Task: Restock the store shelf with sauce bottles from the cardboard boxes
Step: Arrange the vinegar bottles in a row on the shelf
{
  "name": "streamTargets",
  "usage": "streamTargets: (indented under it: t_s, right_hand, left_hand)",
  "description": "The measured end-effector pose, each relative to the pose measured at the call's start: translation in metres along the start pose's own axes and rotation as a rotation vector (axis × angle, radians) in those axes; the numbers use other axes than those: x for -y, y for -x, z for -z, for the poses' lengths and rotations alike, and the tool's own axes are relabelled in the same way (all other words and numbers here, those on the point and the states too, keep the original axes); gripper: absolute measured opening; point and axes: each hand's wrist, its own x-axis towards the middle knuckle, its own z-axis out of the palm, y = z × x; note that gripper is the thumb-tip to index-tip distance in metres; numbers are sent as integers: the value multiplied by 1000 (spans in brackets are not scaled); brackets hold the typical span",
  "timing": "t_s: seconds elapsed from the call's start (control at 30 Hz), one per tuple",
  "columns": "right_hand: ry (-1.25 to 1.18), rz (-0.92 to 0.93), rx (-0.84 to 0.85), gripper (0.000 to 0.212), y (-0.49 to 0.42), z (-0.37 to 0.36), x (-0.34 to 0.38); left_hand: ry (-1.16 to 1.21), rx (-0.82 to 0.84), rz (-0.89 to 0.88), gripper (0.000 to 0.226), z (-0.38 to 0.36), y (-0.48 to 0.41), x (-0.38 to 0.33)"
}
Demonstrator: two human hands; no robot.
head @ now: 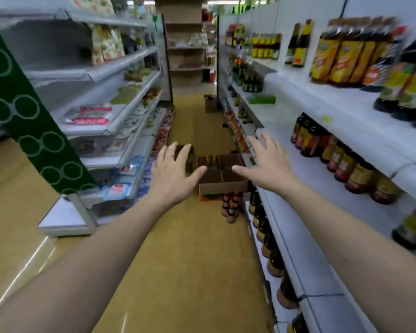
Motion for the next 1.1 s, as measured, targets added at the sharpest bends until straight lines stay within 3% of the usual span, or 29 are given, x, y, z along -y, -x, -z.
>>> streamTargets:
  t_s: [0.43,0.83,1.1]
  right_hand:
    - [50,-55,214,93,-243,-165,-7]
    - [122,-187,285,88,-476,-249,20]
    - [112,-184,410,90,-643,-345,-6]
  left_hand:
    - [58,109,31,77,-146,-234,107]
    - [11,261,-35,77,-213,-468,195]
    - [-37,343,-8,78,-306,-610,242]
